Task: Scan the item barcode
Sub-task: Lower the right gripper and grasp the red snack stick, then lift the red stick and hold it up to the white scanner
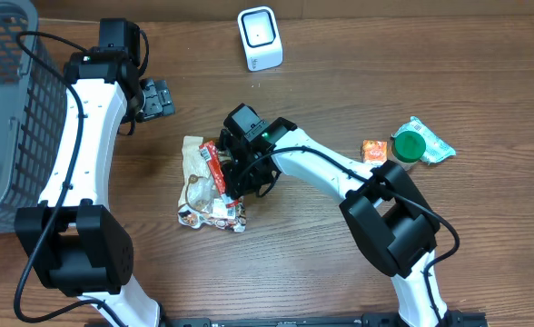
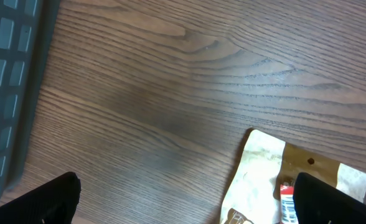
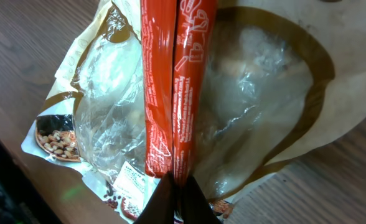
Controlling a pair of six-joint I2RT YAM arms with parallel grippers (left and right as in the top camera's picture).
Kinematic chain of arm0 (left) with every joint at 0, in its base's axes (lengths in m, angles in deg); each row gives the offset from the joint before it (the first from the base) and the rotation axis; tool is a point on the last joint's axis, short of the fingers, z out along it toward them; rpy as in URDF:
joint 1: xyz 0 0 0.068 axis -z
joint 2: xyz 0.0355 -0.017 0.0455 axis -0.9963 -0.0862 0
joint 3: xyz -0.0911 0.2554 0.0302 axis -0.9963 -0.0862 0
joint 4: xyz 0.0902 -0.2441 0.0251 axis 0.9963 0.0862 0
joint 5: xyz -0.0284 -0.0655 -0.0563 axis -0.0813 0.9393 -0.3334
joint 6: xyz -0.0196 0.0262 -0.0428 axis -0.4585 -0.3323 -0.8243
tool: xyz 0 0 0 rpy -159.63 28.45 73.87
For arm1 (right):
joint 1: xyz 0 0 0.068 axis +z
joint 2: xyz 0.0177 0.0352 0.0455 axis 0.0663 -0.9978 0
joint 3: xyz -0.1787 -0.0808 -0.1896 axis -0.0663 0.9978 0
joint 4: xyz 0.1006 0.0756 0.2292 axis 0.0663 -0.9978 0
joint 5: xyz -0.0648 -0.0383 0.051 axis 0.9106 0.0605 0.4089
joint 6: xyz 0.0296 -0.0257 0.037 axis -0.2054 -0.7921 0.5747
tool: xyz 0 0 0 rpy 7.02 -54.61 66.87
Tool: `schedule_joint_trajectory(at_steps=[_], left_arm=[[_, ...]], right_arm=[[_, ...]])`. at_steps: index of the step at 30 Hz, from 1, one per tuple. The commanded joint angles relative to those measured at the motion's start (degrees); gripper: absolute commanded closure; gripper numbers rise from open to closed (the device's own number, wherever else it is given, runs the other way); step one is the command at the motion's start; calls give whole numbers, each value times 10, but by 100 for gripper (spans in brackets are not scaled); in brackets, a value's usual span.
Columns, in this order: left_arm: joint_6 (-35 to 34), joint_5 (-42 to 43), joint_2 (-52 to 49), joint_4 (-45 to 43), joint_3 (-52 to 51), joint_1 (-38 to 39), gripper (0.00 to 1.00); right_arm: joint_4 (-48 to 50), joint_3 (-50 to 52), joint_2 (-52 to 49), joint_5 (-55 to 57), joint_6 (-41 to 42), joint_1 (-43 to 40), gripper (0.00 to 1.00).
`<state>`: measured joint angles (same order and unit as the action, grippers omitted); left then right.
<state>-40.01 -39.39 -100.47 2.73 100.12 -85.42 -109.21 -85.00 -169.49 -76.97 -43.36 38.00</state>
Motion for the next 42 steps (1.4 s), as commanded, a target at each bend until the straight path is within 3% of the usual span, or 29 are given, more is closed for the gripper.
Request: schedule_joint_trajectory(at_steps=[1, 7, 14, 21, 22, 26, 29, 35, 42], left_arm=[[12, -6, 10, 1, 9, 4, 0], [12, -6, 10, 1, 9, 4, 0], [12, -6, 10, 1, 9, 4, 0], [12, -6, 10, 1, 9, 4, 0], [12, -6, 10, 1, 9, 4, 0], [12, -6, 10, 1, 9, 4, 0], [12, -6, 10, 1, 9, 4, 0], [12, -6, 10, 1, 9, 4, 0], [12, -6, 10, 1, 9, 4, 0]], right_arm=[[-1, -19, 39, 76, -30, -17, 96], [0, -25, 98, 143, -30, -35, 96], [11, -37, 148, 144, -30, -87, 97], [-102, -216, 150, 146, -72, -160, 97], [-128, -273, 150, 167, -82, -169, 97], [-131, -336, 150, 268, -99, -172, 97], [-106, -337, 144, 330, -160, -171, 96], [-60, -337, 99, 333, -319, -171, 96], [13, -337, 23, 440, -393, -171, 96]])
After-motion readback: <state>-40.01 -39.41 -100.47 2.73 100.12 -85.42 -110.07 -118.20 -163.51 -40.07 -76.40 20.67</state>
